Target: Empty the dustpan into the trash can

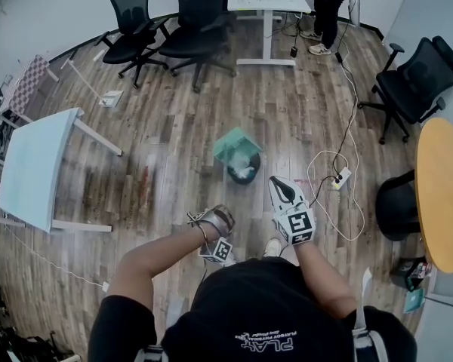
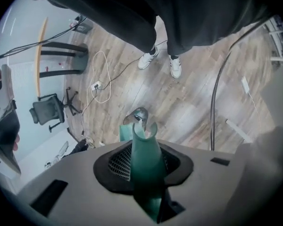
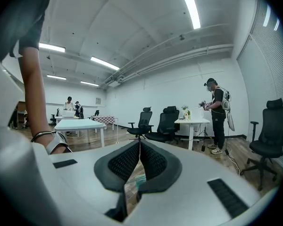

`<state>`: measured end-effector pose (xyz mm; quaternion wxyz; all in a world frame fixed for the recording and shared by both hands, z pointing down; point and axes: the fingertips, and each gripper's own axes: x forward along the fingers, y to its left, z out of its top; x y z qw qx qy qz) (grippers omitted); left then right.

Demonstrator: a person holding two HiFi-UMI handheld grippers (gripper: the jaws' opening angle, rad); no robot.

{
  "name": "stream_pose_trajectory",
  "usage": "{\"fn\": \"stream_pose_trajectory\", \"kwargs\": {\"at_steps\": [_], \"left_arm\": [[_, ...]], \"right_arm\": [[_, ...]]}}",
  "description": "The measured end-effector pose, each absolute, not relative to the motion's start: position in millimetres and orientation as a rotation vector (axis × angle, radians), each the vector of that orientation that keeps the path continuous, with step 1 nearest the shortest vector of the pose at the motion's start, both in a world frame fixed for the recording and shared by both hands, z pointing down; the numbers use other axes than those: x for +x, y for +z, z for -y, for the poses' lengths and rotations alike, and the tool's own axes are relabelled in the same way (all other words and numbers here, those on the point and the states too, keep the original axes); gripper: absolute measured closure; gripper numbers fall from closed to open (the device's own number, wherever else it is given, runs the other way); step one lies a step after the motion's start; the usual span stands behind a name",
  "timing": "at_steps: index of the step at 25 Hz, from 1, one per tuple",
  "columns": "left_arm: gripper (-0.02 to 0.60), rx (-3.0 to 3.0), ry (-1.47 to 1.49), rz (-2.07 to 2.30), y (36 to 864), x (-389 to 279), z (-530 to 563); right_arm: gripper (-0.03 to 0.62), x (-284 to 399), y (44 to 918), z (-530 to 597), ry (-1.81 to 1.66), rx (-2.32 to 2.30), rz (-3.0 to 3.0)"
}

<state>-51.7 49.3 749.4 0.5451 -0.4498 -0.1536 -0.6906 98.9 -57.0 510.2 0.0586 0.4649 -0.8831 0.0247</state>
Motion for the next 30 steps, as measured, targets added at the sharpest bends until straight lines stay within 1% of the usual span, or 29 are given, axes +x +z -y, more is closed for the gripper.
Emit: {"fn": "stream_pose_trajectory", "kwargs": {"at_steps": [9, 19, 24, 30], "left_arm": [[0.469, -1.058, -1.644, 0.372, 750, -55, -51], [0.468, -1.201, -1.68, 0.296, 741, -45, -50], [0.467, -1.365, -1.724, 0.191, 736, -30, -44], [0.468, -1.583, -1.769, -0.036, 707, -22, -27]], "right_arm": [[0.569, 99, 514, 54, 0.086, 1.407, 2.669], [0.569, 99, 516, 51, 0.085, 1.388, 2.674], [0.569, 106, 517, 50, 0.09, 1.385, 2.677], [0.569, 105, 517, 51, 0.097, 1.372, 2.679]]}}
